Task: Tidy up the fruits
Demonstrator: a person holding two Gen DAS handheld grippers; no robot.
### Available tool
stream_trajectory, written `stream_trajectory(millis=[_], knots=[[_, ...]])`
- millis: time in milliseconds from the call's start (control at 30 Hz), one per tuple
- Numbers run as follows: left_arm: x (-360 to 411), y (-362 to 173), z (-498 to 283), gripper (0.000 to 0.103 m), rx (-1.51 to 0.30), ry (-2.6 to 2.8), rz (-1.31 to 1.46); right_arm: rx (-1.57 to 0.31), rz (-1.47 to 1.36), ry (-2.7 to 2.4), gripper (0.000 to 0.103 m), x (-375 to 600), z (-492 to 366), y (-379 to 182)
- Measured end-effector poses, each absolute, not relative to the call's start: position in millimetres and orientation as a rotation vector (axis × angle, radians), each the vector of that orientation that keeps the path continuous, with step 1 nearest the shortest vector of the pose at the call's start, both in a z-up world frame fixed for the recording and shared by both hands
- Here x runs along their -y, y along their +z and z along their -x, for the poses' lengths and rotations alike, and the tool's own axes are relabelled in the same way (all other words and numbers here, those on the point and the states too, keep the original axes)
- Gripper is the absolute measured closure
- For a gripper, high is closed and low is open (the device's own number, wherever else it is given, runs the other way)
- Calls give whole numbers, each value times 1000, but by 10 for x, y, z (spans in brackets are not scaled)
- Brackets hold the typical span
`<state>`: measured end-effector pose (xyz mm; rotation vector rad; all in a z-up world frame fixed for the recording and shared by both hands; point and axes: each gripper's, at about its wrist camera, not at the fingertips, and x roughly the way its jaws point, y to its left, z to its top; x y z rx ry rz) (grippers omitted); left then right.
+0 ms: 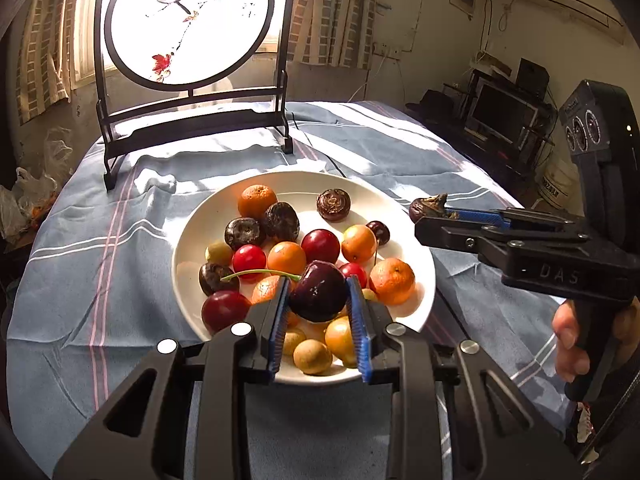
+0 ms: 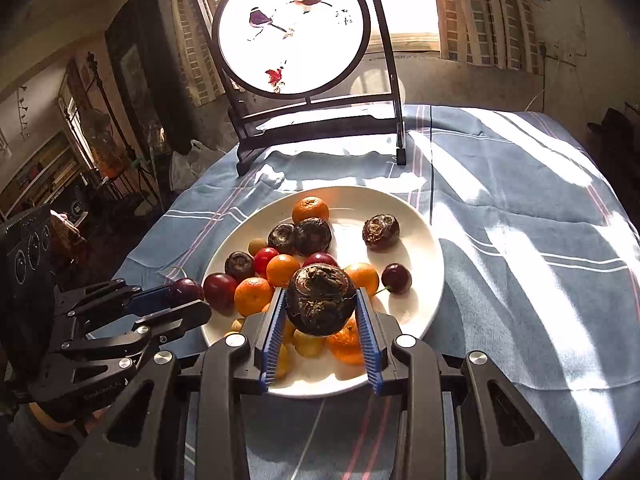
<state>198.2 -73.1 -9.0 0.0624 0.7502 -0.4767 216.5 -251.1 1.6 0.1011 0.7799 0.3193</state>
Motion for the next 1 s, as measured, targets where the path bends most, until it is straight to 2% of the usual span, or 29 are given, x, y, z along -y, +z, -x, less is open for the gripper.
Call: stream_trajectory(millis=[100, 133, 167, 233, 300, 367, 400, 467, 533, 767, 1000], knots=[[780, -159, -2249, 73, -785, -463, -31, -792, -115, 323, 68, 2470, -2387, -13], [784, -202, -2335, 59, -803, -452, -28, -795, -120, 313, 67, 2470, -2437, -30], [783, -236, -2393, 40, -816, -436, -24, -789, -127, 300, 62, 2483, -2468, -30], [736, -263, -2416, 33, -809, -405, -13, -777, -146, 290, 55, 2519, -2440, -18], [669, -259, -2355, 31, -808, -403, 1, -775, -155, 306, 52, 2546, -2338, -15], [602, -254, -2227, 13, -799, -378, -5, -773, -151, 302, 40, 2576, -2175, -29], [566, -252, -2142, 11, -790, -364, -13, -771, -153, 302, 35, 2593, -2088, -38], [509, -262, -1954, 10, -787, -375, -23, -772, -158, 311, 16, 2639, -1875, -70], [463, -288, -1749, 7, -797, -372, -41, -772, -159, 314, 6, 2679, -1654, -115], [322, -334, -1017, 5, -814, -342, -43, -779, -160, 326, 4, 2796, -920, -274], [140, -118, -358, 5, -723, -277, 22, -714, -162, 285, 4, 2976, -268, -152]])
